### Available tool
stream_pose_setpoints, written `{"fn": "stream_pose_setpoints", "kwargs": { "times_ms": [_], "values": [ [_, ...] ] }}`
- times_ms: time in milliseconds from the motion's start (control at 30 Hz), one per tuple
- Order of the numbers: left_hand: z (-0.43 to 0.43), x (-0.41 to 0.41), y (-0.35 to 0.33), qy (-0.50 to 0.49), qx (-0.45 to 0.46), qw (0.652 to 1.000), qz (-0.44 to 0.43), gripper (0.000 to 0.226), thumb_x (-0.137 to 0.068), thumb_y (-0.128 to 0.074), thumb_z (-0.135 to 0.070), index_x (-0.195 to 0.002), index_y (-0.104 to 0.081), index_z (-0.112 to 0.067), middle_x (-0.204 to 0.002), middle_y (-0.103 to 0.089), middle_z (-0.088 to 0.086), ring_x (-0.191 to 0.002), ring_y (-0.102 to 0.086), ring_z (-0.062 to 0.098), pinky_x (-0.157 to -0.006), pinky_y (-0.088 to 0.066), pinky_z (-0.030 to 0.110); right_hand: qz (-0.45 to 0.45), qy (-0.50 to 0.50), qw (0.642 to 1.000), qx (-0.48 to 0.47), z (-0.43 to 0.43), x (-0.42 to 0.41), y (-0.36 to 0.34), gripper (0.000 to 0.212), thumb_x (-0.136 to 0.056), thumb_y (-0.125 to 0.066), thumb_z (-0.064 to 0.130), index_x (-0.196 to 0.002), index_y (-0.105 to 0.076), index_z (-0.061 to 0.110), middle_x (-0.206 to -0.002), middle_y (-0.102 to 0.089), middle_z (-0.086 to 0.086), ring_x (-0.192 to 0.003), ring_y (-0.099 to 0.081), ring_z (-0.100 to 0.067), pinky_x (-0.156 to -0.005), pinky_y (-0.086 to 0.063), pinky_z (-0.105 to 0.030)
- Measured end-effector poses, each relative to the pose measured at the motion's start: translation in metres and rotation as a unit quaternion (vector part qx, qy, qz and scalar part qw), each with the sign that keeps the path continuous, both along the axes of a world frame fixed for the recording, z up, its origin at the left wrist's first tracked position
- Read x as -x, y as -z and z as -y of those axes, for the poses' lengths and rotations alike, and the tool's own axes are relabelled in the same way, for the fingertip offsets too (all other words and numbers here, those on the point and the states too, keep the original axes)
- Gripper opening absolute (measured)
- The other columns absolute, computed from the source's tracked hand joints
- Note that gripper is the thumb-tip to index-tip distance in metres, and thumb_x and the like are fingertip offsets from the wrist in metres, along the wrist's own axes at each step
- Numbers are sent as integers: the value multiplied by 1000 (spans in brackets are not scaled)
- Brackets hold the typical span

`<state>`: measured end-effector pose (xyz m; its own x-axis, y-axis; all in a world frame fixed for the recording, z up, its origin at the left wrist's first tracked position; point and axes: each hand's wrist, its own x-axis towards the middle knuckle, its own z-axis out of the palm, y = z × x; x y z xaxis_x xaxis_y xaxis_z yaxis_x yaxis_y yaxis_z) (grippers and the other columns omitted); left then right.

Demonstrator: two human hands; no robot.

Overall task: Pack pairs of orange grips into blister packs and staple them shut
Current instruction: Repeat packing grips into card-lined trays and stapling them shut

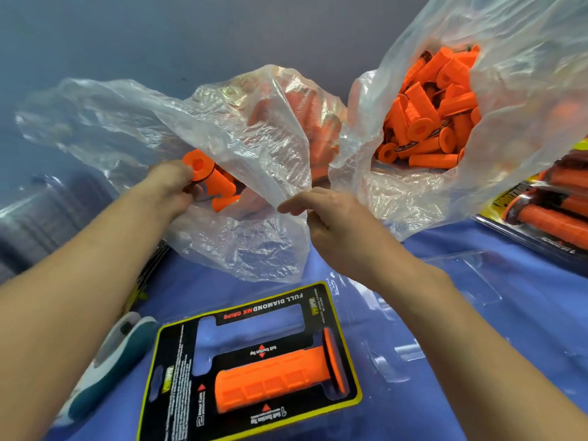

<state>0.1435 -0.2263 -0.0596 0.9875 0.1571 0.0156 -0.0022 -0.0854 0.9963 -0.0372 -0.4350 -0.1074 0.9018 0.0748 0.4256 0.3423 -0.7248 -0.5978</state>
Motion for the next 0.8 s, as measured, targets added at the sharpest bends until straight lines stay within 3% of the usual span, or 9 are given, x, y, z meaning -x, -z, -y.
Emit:
{"fn": "stream_pose_setpoints", "kwargs": {
  "times_ms": [133,267,433,567,667,800],
  "values": [
    [-12,39,-5,17,25,999,24,33,-101,-36,5,-78,-44,-17,-74,-43,2,-48,-50,4,-39,-31,13,8,-3,999,39,-9,5,2,45,-95,-41,1,-122,-65,28,-118,-64,4,-110,-56,-21,-92,-45,-41],
    [-24,90,-4,19,51,996,75,22,-103,-43,-2,-86,-53,-12,-78,-51,3,-66,-46,11,-39,-33,13,18,-15,999,31,-16,8,4,39,-101,-41,9,-128,-61,28,-126,-59,4,-114,-54,-20,-93,-45,-39],
    [-35,150,14,42,73,986,141,16,-101,-47,-5,-97,-60,-14,-65,-64,-7,-52,-47,5,-44,-37,14,56,-46,997,-12,-31,16,-4,36,-102,-47,35,-137,-51,32,-130,-49,13,-116,-52,-11,-94,-44,-31],
    [-28,179,27,58,-32,975,211,13,-99,-53,-11,-103,-63,-18,-69,-66,-8,-52,-51,6,-53,-45,15,58,-99,992,-56,-48,24,-12,44,-94,-51,54,-135,-50,38,-125,-47,19,-108,-52,3,-89,-41,-13],
    [-20,192,30,67,-118,951,277,13,-98,-58,-14,-98,-63,-26,-71,-65,-8,-57,-56,5,-58,-46,13,54,-109,985,-126,-59,25,-17,32,-93,-61,43,-124,-60,33,-110,-54,13,-89,-59,-2,-78,-45,-13],
    [-21,197,31,98,-116,946,286,12,-95,-60,-22,-95,-63,-34,-82,-71,-10,-69,-65,5,-66,-49,12,57,-104,971,-208,-65,25,-19,18,-90,-71,19,-103,-69,31,-90,-60,11,-78,-61,-6,-71,-46,-15]
  ]
}}
